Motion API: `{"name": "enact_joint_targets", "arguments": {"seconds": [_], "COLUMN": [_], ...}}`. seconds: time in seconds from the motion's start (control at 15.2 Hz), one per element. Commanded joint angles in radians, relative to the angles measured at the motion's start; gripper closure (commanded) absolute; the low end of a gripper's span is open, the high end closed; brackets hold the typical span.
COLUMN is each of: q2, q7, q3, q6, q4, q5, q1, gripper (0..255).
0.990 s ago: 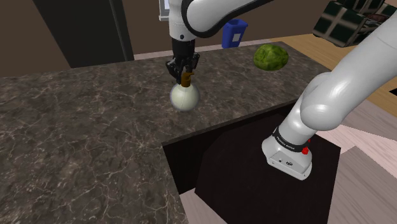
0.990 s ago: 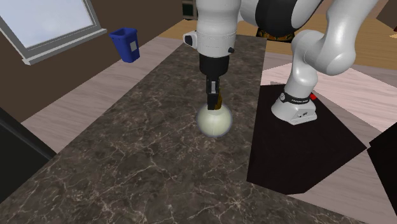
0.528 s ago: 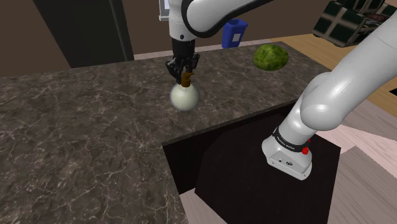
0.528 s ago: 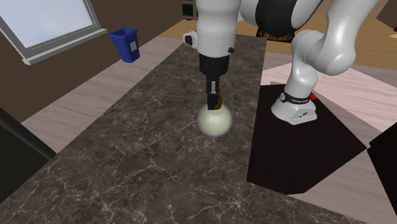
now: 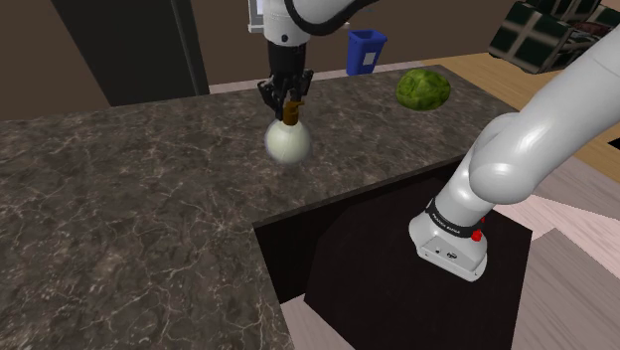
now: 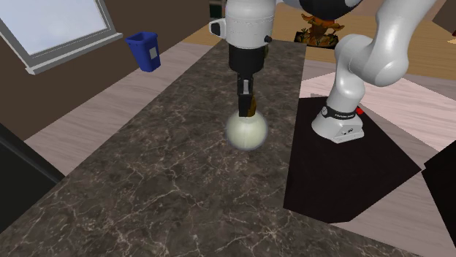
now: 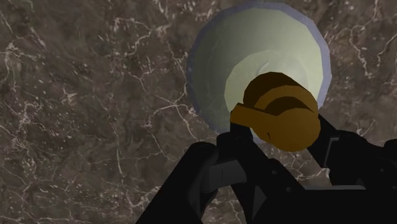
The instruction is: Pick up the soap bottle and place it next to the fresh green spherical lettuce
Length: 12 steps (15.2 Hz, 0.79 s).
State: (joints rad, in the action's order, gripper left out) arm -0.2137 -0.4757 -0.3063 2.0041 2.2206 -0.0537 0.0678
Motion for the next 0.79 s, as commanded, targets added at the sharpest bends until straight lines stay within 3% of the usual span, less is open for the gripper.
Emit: {"name": "enact_joint_targets", "arguments": {"seconds": [0.0, 0.73], "q2": [-0.007, -0.033], "q7": [0.000, 0.006], "q3": [0.001, 0.010], "q6": [-0.023, -0.172], "q4": [-0.016, -0.140], "q5": [-0.001, -0.004], "q1": [0.000, -0.002], "gripper": [255, 255]}}
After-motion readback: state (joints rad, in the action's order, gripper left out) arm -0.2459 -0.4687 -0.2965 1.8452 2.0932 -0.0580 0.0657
